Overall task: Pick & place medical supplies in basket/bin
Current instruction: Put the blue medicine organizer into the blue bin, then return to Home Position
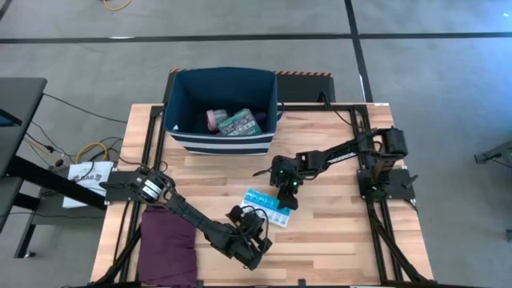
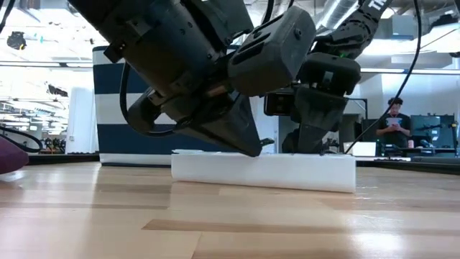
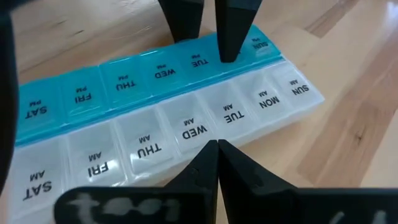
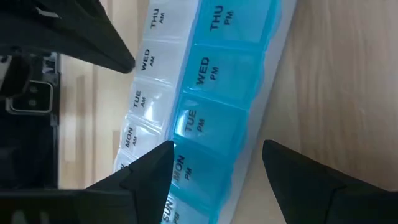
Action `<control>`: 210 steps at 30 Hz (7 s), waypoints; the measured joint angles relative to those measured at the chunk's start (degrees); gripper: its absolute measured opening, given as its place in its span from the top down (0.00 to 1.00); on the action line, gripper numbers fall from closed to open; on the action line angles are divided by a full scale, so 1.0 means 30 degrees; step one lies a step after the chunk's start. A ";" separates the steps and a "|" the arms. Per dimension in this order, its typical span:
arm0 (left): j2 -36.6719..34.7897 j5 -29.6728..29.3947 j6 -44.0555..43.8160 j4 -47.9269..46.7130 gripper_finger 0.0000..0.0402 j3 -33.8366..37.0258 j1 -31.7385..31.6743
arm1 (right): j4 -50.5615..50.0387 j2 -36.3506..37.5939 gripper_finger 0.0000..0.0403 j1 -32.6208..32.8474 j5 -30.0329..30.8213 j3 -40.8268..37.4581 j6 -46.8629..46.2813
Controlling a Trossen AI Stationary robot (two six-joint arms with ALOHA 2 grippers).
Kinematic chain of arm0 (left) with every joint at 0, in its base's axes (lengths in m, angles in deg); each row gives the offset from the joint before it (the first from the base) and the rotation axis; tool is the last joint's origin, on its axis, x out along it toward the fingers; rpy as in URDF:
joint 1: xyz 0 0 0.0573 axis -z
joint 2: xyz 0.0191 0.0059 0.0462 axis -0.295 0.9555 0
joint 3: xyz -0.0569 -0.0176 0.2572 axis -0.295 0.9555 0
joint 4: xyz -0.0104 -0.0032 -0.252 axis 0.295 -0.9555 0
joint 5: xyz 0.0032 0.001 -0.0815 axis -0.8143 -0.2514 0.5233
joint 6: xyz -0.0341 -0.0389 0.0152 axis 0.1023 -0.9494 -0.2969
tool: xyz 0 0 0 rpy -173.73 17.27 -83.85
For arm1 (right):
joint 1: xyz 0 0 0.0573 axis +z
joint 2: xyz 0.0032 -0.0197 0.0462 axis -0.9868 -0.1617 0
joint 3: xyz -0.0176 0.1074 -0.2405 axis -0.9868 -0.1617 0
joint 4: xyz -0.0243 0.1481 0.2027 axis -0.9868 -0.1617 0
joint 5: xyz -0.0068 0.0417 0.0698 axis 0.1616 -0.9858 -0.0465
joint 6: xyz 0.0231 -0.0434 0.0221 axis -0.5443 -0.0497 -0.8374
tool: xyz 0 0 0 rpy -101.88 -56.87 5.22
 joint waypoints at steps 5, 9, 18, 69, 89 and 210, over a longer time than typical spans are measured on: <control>0.0000 -0.0143 -0.0470 -0.0527 1.00 -0.0007 -0.0022 | 0.0844 -0.0053 0.40 0.0093 -0.0387 -0.0032 -0.0698; 0.0000 -0.0706 -0.0519 -0.0917 1.00 -0.0321 0.0518 | 0.0837 -0.0053 0.40 0.0210 -0.0492 -0.0032 -0.0611; -0.0036 -0.3981 -0.0956 -0.2753 1.00 -0.1814 0.1431 | 0.0932 -0.0053 0.40 0.0554 -0.0547 -0.0032 -0.0921; 0.0235 -0.1925 -0.2456 0.2088 1.00 0.1807 0.1624 | 0.2160 -0.0024 0.40 0.2171 0.1348 -0.0040 -0.4545; 0.1011 -0.1650 -0.1731 0.2740 1.00 0.1690 0.1464 | 0.4250 -0.0257 0.49 0.3124 0.1793 -0.0042 -0.4494; -1.2422 -1.3555 2.6349 0.4908 1.00 -0.0648 0.4022 | -1.6840 -0.2055 0.40 -0.5544 1.5375 2.7238 1.1059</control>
